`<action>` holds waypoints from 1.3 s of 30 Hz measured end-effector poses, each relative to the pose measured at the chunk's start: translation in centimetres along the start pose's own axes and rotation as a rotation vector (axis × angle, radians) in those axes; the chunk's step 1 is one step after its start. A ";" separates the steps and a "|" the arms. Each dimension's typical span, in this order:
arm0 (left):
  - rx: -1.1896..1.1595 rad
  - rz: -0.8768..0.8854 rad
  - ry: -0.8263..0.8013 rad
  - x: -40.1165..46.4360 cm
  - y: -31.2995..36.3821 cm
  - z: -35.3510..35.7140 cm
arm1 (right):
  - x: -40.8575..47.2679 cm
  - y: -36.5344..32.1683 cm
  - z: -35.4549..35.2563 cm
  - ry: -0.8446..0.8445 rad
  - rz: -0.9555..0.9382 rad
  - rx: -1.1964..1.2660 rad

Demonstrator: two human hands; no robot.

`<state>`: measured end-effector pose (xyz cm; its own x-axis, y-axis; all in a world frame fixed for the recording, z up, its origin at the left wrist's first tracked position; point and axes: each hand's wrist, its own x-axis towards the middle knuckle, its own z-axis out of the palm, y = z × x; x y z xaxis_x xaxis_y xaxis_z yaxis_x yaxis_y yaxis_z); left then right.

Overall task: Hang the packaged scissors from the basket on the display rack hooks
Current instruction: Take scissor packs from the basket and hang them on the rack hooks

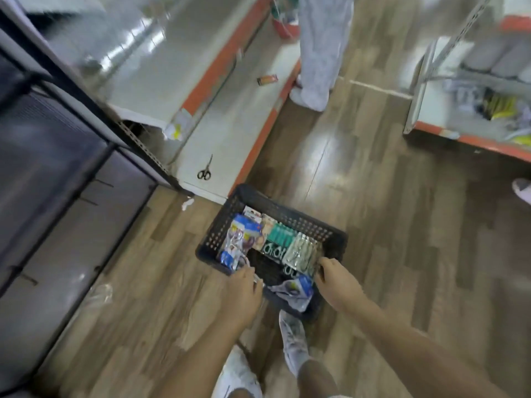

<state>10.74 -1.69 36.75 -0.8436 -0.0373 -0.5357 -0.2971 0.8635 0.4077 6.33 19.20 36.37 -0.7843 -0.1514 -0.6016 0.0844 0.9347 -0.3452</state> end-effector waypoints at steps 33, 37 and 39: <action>0.107 0.040 -0.295 37.4 -11.0 31.8 | 35.7 16.2 32.8 0.318 0.694 0.588; 0.074 0.077 -0.284 41.0 -10.1 36.1 | 37.8 17.5 34.9 0.405 0.712 0.605; 0.079 0.071 -0.244 41.9 -10.1 37.5 | 38.1 17.8 36.0 0.415 0.696 0.615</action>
<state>-4.85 6.91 -17.59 -0.7254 0.1385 -0.6742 -0.1972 0.8966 0.3964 0.10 18.47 -18.60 -0.5819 0.5962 -0.5531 0.8132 0.4275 -0.3948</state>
